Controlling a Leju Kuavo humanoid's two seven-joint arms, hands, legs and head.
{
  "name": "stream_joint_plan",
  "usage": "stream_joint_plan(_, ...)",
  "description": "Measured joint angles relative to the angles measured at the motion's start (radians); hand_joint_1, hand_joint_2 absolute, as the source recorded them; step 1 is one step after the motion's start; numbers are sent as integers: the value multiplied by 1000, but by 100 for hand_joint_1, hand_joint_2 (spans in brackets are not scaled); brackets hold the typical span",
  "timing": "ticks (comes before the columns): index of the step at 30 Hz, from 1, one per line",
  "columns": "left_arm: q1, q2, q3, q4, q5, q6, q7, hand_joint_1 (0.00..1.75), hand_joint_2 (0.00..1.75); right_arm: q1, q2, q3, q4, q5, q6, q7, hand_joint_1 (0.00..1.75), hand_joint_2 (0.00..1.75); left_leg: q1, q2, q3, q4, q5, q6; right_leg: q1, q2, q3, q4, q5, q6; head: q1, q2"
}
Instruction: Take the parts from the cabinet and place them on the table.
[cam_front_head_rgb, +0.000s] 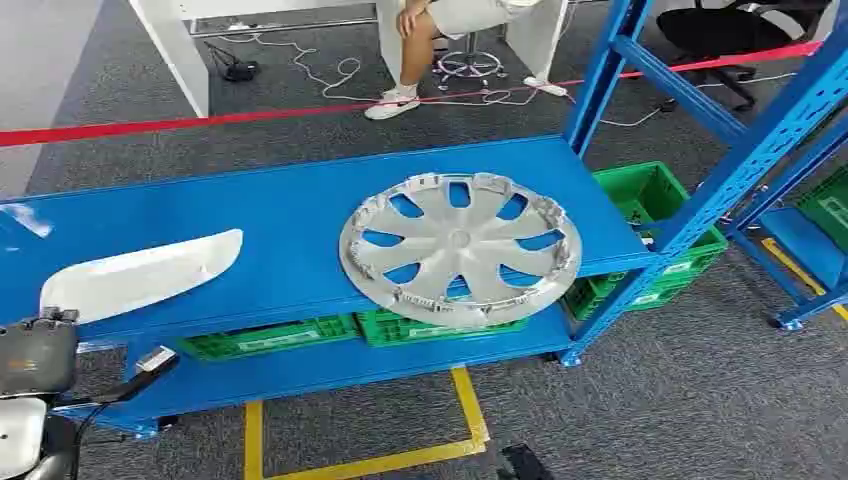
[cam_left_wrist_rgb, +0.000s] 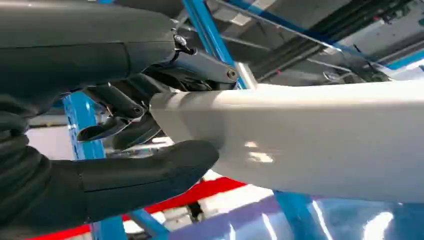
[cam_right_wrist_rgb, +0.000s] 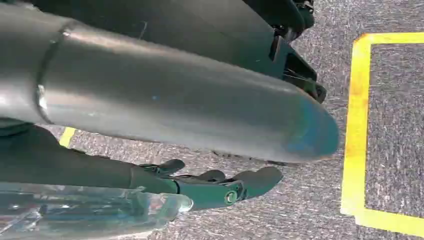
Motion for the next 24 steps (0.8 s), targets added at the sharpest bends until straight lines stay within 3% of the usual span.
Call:
stream_joint_plan(4, -89, 91, -180, 0, 0, -27, 166, 175, 175, -2, 0, 4, 0, 5, 0, -1, 0, 0, 0, 0, 0, 0, 0, 0, 0, 0, 0, 0, 0, 0, 0, 0)
stream_joint_plan(6, -132, 121, -268, -1, 0, -34, 206, 175, 175, -2, 0, 5, 0, 6, 0, -3, 0, 0, 0, 0, 0, 0, 0, 0, 0, 0, 0, 0, 0, 0, -1, 0)
stream_joint_plan(9, -235, 175, -412, -14, 0, -52, 210, 175, 175, -4, 0, 6, 0, 7, -12, -3, 0, 0, 0, -1, -1, 0, 2, -1, 0, -1, 0, 0, 1, 0, 0, 0)
stream_joint_plan(13, -337, 237, -521, -54, 0, -69, 210, 175, 175, -3, 11, 6, 0, 4, -50, -3, 0, 0, 0, 0, -1, 0, 2, -1, 1, 1, -1, 0, 2, 1, 0, 0)
stream_joint_plan(18, -390, 281, -566, -92, 0, -68, 211, 175, 175, -5, 17, 6, 0, 0, -59, -6, 0, 0, 0, 0, -1, 0, 2, -1, 1, 1, -1, 0, 2, 1, 0, 0)
stream_joint_plan(24, -414, 303, -593, -109, 0, -64, 211, 175, 175, -5, 18, 6, 0, -1, -60, -9, 0, 0, 0, 0, -1, 0, 2, -1, 0, 1, -1, 0, 2, 1, 0, 0)
